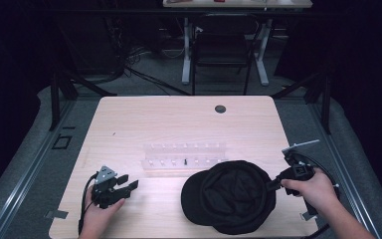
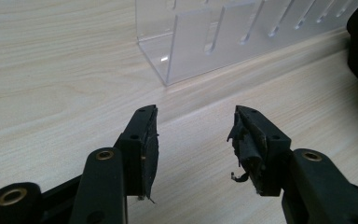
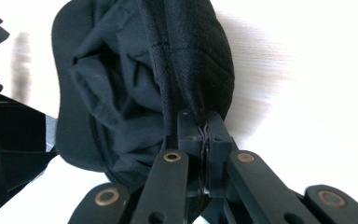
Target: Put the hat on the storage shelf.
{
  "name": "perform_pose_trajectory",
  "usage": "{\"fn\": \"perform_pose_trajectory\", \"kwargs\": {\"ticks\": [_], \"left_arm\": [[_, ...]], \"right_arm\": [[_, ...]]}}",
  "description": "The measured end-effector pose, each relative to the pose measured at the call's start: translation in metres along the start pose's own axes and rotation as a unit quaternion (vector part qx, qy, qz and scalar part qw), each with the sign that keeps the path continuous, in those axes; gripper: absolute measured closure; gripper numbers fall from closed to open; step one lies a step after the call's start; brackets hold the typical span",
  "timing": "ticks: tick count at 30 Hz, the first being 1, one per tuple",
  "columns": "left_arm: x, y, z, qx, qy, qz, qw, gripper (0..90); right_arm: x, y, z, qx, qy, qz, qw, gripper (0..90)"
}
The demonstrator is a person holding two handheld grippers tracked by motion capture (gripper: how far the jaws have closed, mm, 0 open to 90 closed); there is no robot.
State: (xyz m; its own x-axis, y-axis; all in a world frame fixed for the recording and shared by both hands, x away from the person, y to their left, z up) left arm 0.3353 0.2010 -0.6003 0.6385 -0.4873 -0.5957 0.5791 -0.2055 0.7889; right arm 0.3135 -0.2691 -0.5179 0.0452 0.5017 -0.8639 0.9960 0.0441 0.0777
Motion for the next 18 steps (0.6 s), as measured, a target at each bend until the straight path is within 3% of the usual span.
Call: {"fn": "perform_pose_trajectory", "kwargs": {"ticks": [2,4,15,16,18], "left_arm": [[0.000,0.000,0.000,0.002,0.000,-0.001,1.0000,50.6],[0.000,0.000,0.000,0.002,0.001,-0.001,1.0000,50.6],[0.000,0.000,0.001,-0.001,-0.003,0.000,1.0000,50.3],[0.000,0.000,0.001,0.000,-0.003,-0.001,1.0000,50.3],[0.000,0.000,0.001,0.000,-0.003,0.000,1.0000,50.3]], "right_arm": [[-0.004,-0.001,-0.004,-0.006,0.002,-0.007,1.0000,88.3],[-0.007,0.001,-0.011,0.005,0.008,0.001,1.0000,88.3],[-0.035,0.008,-0.040,-0.007,0.023,0.009,0.9997,88.3],[-0.039,0.008,-0.042,-0.019,0.023,0.000,0.9996,88.3],[-0.041,0.009,-0.049,-0.009,0.028,0.011,0.9995,88.3]]}}
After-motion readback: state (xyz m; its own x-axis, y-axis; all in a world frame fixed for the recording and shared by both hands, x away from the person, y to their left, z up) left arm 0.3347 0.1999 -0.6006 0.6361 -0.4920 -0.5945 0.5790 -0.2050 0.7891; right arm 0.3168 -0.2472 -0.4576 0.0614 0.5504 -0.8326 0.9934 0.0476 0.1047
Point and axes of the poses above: each handheld gripper's, and its own axes: x roughly forward along the jaws, y roughly out of its top, z roughly to its right, the point moved 7 cm from there along x, roughly forward along the jaws
